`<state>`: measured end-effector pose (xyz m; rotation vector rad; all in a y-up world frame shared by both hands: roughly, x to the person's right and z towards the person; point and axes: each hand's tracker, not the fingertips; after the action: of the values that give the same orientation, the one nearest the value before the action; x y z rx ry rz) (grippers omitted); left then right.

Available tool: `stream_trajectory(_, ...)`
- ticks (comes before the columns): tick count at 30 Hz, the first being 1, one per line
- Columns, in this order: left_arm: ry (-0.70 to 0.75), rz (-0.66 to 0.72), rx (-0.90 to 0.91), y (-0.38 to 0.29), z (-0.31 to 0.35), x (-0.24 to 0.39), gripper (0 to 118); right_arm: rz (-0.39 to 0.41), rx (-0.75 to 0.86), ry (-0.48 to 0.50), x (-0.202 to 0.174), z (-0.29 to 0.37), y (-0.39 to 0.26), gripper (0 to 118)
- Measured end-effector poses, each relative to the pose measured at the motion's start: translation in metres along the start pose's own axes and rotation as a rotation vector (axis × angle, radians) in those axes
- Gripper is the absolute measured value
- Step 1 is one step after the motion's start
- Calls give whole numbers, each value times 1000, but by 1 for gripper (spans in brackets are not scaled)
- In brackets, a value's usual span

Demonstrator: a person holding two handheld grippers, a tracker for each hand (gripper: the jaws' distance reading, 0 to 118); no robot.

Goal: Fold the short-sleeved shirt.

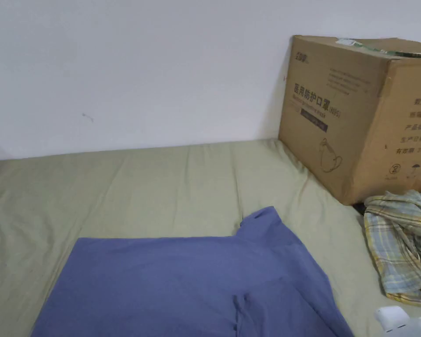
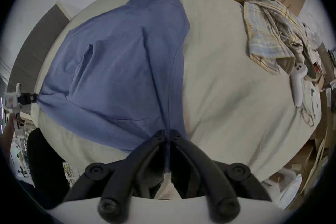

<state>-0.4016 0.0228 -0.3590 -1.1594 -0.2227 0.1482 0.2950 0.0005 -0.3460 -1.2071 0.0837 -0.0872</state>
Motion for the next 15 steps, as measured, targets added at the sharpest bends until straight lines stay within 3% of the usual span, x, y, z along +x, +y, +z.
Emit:
stream_trajectory(2, 15, 3, 0, -7, -2, 1, 4, -45, 5, 17, -1, -1, -3, 4)
stream_trajectory(3, 12, 20, 3, -9, -2, 1, 14, -43, 28, 8, -5, 0, -5, 10)
stream_trajectory(4, 8, 47, 16, -12, -1, 3, 32, -19, 73, 5, -10, 3, -6, 27)
stream_trajectory(5, 13, 88, 43, -13, 4, 5, 59, -12, 116, -8, -13, 8, -6, 55)
stream_trajectory(8, -34, 189, 200, -24, 24, 13, 95, -100, 196, 32, -29, 27, -7, 84)
stream_trajectory(9, -60, 206, 234, -27, 31, 17, 118, -120, 254, 45, -37, 36, -10, 101)
stream_trajectory(12, -62, 189, 318, -30, 52, 34, 114, -94, 363, 39, -64, 64, -12, 101)
stream_trajectory(15, 65, 90, 393, -32, 71, 56, 114, -32, 476, -24, -92, 86, -14, 101)
